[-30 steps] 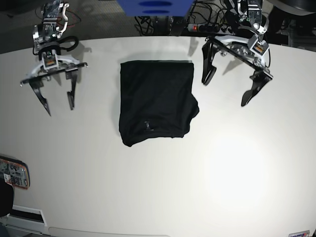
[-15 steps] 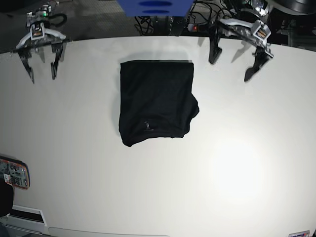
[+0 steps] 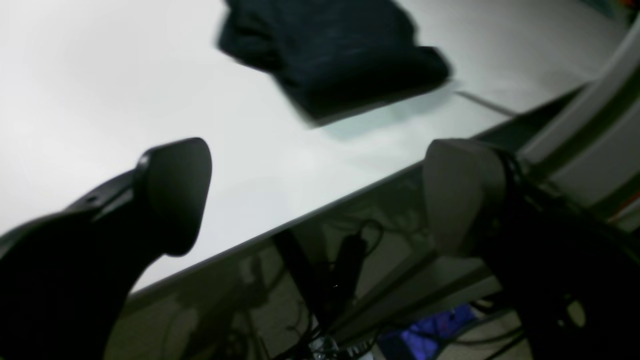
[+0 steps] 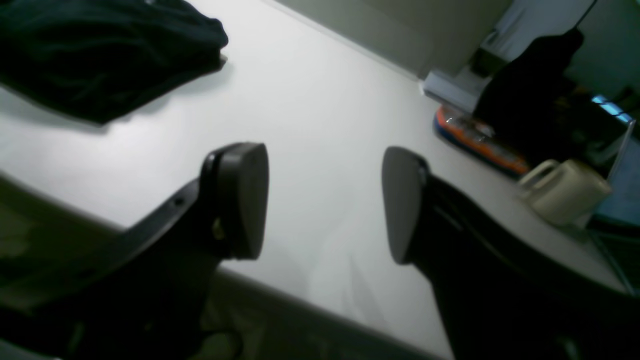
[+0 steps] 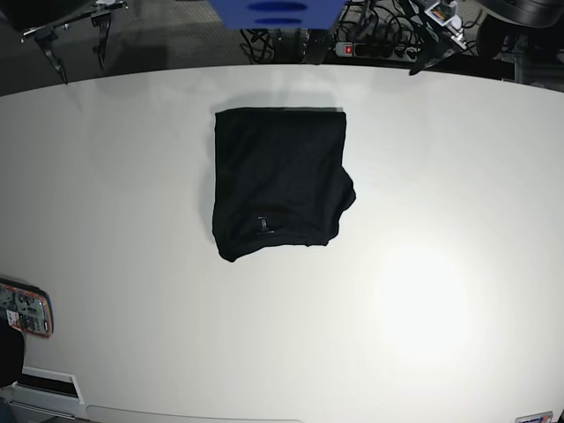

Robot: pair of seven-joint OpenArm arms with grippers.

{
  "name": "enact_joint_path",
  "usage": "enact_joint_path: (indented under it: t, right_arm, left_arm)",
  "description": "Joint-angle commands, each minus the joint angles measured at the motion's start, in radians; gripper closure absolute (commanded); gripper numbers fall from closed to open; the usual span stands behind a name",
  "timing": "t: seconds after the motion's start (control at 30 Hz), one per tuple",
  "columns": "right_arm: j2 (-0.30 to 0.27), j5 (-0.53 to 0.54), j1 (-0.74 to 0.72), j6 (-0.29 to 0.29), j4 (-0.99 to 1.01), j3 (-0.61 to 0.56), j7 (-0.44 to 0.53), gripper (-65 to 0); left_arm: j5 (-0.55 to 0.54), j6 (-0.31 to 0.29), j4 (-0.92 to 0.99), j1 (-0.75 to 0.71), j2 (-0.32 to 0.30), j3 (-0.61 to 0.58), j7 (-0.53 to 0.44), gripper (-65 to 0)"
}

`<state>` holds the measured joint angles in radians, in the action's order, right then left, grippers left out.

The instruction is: Fold the T-shirt properly

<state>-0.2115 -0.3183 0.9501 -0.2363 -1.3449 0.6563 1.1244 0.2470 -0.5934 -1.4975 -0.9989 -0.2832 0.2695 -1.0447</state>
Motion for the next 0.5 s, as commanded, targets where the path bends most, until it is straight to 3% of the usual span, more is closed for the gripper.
enact_joint_path:
  t: [0.0,0.27,0.47]
  right_arm:
    - [-0.01,0.018,0.054,0.001,-0.003,0.009,0.03,-34.6]
    - [-0.01,0.012,0.108,0.001,0.195,-0.008,0.03,-34.8]
    - [-0.012,0.012,0.103,0.001,0.463,-0.134,0.03,-34.8]
  left_arm:
    - [0.007,-0.01,0.007,-0.048,-0.011,-0.002,-0.026,-65.0]
    - [0.147,-0.01,0.2,-0.05,-0.032,-0.003,-0.026,-65.0]
    - [0.182,-0.01,0.499,0.128,-0.06,-0.005,-0.026,-65.0]
